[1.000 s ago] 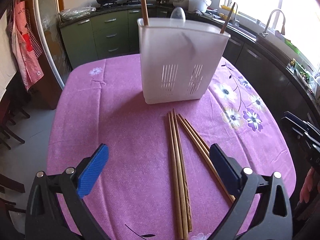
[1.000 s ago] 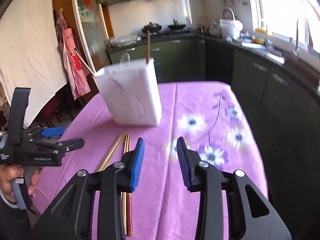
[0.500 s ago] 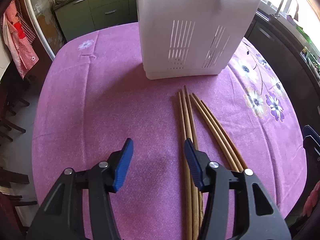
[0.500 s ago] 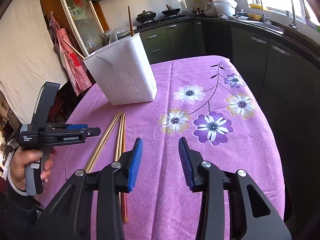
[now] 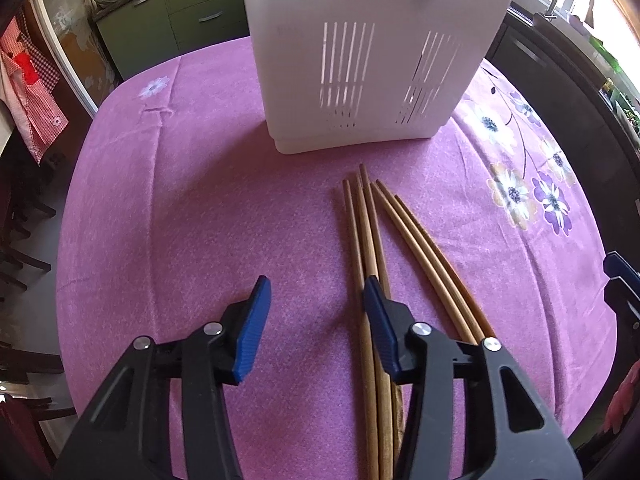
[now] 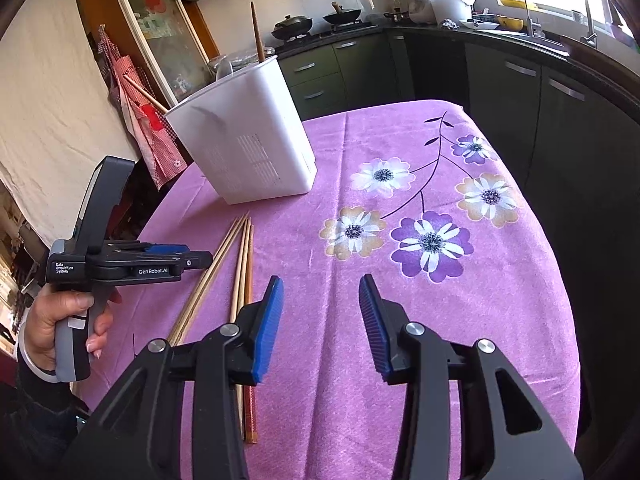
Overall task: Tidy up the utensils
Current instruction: 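Grasp another wooden chopstick with the left tool and lift it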
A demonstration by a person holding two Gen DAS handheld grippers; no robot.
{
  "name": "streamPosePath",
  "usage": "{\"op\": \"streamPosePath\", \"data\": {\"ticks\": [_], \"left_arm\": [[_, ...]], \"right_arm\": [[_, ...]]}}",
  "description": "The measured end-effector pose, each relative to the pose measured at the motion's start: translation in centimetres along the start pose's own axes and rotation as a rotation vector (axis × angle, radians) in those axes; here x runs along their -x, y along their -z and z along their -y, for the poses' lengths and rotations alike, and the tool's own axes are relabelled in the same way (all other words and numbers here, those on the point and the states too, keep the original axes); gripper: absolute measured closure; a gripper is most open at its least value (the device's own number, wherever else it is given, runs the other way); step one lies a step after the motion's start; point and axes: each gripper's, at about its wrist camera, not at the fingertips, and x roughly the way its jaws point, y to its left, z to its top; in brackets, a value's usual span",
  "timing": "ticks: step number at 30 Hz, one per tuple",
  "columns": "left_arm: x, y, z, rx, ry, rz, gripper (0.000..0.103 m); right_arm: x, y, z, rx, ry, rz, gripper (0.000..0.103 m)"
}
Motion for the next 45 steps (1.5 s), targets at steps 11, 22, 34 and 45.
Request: {"op": "streamPosePath", "data": {"ticks": [11, 22, 34, 45], "left_arm": [[-0.9, -0.6, 1.6, -0.054, -0.023, -0.026, 0.057], [-1.1, -2.6, 1.0, -0.028, 0.014, -0.03, 0.094], [2.6, -1.4, -1.7, 0.021, 0.031, 0.079, 0.097], [12.8, 2.2, -2.6, 0.014, 0.044, 0.307, 0.097]], "right_arm": [[-0.4, 0.2, -0.1, -0.001, -0.009, -0.014, 0.063], [-0.3, 0.3, 0.1, -0.006, -0.017, -0.015, 0.061], [0.6, 0.1, -0.3, 0.0, -0.011, 0.005, 0.061], [0.6, 0.2, -1.3, 0.025, -0.014, -0.002, 0.06]]}}
